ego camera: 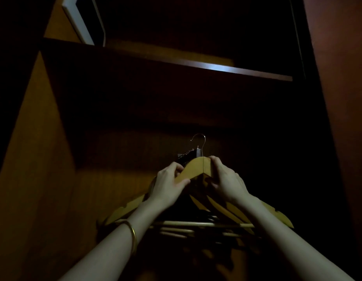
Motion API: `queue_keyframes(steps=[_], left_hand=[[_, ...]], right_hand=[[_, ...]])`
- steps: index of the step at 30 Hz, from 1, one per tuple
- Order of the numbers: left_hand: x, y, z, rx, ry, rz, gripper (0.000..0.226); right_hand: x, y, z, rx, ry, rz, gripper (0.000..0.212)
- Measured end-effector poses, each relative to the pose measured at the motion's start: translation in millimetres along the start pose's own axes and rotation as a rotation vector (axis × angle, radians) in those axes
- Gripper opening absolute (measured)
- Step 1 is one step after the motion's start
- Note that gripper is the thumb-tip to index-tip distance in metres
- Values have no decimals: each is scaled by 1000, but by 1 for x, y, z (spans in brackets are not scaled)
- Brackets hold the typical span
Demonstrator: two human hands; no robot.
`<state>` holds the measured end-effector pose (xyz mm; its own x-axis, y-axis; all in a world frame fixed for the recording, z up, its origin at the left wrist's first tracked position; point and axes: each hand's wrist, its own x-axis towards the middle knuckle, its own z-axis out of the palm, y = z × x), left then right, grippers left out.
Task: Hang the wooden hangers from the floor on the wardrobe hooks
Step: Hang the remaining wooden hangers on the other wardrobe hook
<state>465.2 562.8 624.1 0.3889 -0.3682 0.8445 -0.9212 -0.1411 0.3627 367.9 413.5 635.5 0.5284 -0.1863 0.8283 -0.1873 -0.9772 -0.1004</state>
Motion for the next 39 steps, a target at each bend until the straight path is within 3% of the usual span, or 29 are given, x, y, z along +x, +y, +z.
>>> queue_keyframes(steps=[19, 25, 31, 39], left_hand=[[-25, -25, 30, 16, 2, -23, 35], [-24, -31, 30, 12, -4, -21, 36], [-28, -41, 25, 74, -10, 31, 40], [-35, -46, 17, 268, 113, 121, 47]], right_hand=[[-11, 17, 33, 21, -128, 3, 68], [-11, 24, 36, -30, -96, -5, 80], [-12, 26, 37, -57, -128, -12, 88], [-19, 24, 41, -13, -86, -6, 89]])
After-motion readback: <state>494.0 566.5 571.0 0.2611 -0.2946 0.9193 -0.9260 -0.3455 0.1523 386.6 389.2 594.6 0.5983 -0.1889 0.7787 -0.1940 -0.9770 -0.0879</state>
